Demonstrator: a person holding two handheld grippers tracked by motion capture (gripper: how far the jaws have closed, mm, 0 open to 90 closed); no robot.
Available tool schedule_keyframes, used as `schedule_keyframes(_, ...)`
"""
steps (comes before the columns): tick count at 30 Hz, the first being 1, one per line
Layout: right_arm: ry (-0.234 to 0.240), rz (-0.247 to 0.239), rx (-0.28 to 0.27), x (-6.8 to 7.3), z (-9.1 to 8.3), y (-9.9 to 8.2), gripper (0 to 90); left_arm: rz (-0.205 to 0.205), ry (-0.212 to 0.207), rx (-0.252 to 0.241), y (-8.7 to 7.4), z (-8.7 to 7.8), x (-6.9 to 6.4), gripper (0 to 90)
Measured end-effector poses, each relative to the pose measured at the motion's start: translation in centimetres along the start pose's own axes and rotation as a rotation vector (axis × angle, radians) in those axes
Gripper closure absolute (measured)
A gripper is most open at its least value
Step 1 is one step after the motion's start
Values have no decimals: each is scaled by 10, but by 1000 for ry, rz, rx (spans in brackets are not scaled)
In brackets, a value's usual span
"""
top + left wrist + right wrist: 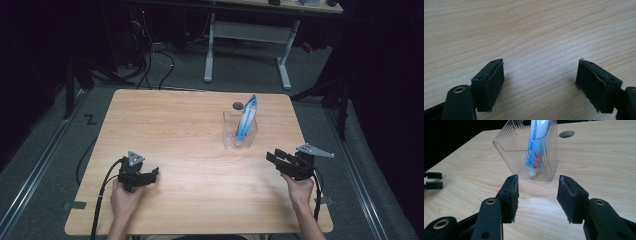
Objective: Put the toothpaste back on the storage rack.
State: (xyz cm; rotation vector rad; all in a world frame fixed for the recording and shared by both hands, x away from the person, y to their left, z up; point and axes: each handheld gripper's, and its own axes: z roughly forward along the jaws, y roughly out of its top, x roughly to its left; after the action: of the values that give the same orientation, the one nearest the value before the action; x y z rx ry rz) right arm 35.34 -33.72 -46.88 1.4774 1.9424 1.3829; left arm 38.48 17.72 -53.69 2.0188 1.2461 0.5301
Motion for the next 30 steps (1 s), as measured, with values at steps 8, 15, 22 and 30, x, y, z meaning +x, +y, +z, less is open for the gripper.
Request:
schedule_keyframes(8, -21, -6, 27, -2, 7, -7, 516, 0, 0, 0, 0, 0, 0, 231)
schedule_keyframes(15, -37, -18, 43, -2, 11, -11, 516, 0, 0, -1, 0, 0, 0, 230)
schedule_keyframes(22, -56, -17, 59, -5, 17, -18, 516, 0, 0, 0, 0, 0, 0, 231)
schedule_keyframes(30, -74, -23, 77, -8, 22, -22, 516, -1, 0, 0, 0, 0, 0, 231)
